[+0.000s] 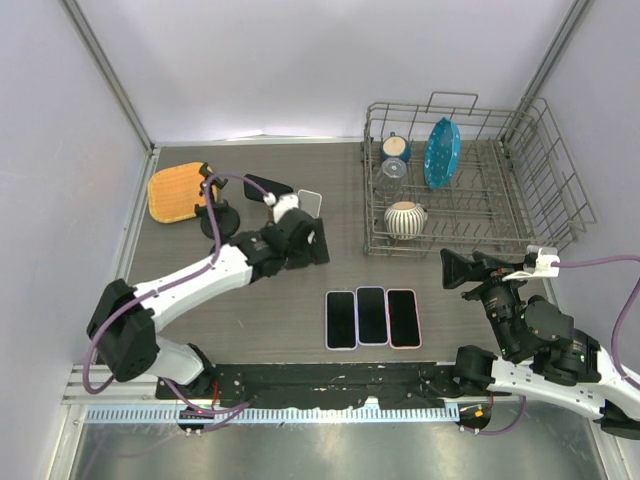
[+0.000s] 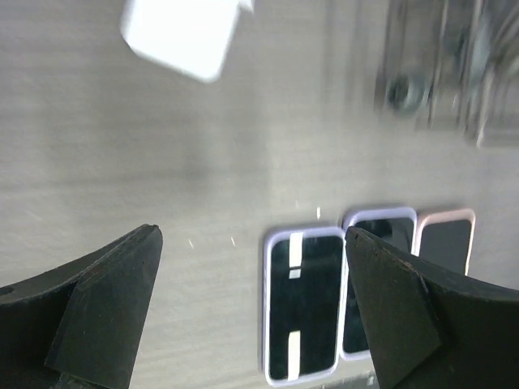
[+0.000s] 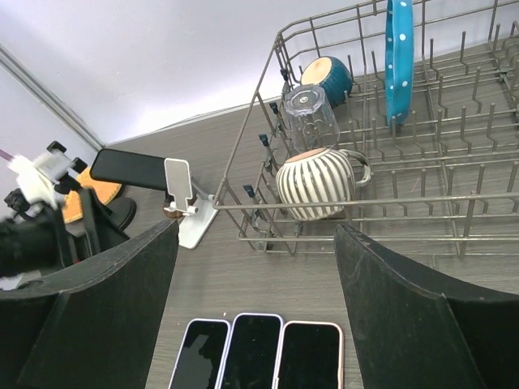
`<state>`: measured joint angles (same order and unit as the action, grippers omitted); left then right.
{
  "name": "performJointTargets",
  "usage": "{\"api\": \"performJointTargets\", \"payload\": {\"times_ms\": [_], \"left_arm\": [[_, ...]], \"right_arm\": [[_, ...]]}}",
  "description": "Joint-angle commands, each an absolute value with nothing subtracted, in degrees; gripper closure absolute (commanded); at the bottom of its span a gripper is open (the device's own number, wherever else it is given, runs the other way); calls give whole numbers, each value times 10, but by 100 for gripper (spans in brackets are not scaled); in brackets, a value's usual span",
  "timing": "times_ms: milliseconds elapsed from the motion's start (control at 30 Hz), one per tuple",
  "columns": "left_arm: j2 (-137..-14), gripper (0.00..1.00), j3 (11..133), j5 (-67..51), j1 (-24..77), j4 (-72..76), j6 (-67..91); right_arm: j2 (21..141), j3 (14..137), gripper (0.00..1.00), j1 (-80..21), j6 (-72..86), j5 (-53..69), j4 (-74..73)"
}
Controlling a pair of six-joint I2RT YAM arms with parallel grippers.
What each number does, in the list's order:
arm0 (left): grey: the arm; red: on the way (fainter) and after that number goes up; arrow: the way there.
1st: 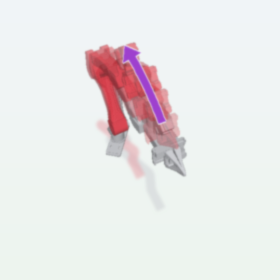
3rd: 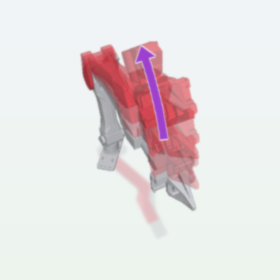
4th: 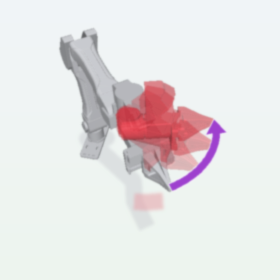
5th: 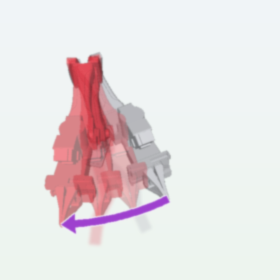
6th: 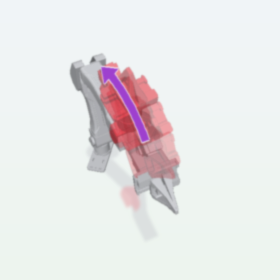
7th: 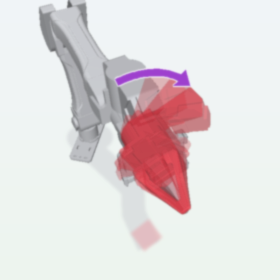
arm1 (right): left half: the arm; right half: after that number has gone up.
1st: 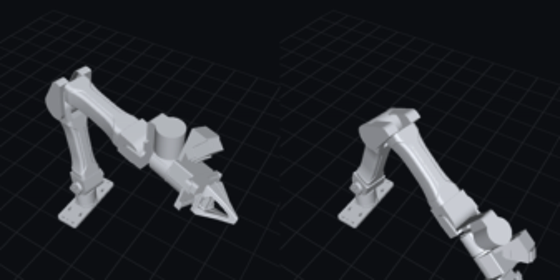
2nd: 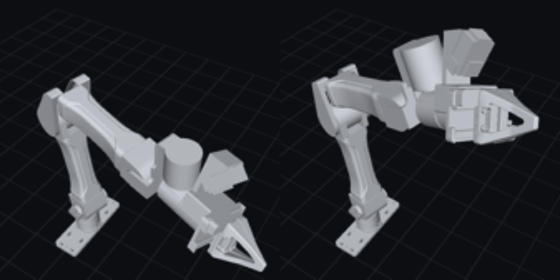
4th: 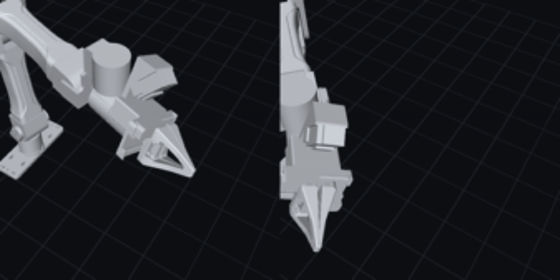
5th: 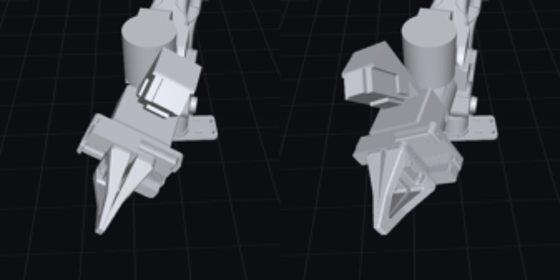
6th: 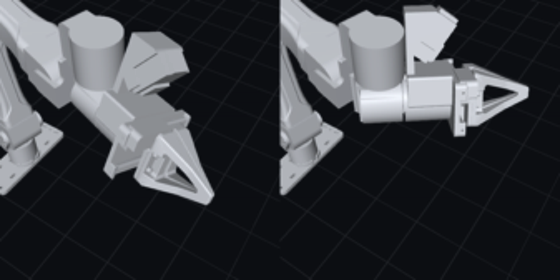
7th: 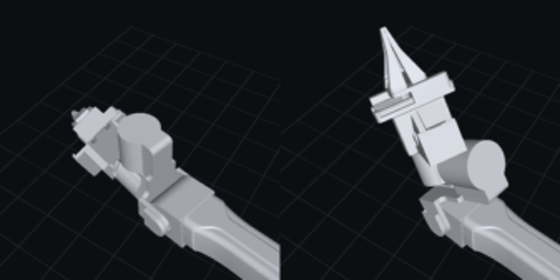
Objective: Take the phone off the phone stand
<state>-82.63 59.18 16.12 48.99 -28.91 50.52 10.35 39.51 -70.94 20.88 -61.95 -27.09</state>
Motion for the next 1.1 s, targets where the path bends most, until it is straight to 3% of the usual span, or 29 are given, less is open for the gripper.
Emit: {"api": "performJointTargets", "payload": {"times_ms": [0, 200, 367, 800, 1067], "left_arm": [[-787, 0, 643, 303, 433, -309, 456], [-801, 0, 671, 429, 381, -252, 453], [-835, 2, 664, 466, 345, -178, 461], [-911, 25, 613, 523, 315, 89, 387], [-953, 27, 635, 549, 302, 76, 412]], "right_arm": [[98, 396, 17, -715, 211, -635, -262], [96, 397, 18, -719, 211, -637, -262], [85, 396, 17, -722, 212, -640, -261], [75, 396, 17, -749, 211, -662, -262], [72, 399, 17, -763, 217, -677, -271]]}}
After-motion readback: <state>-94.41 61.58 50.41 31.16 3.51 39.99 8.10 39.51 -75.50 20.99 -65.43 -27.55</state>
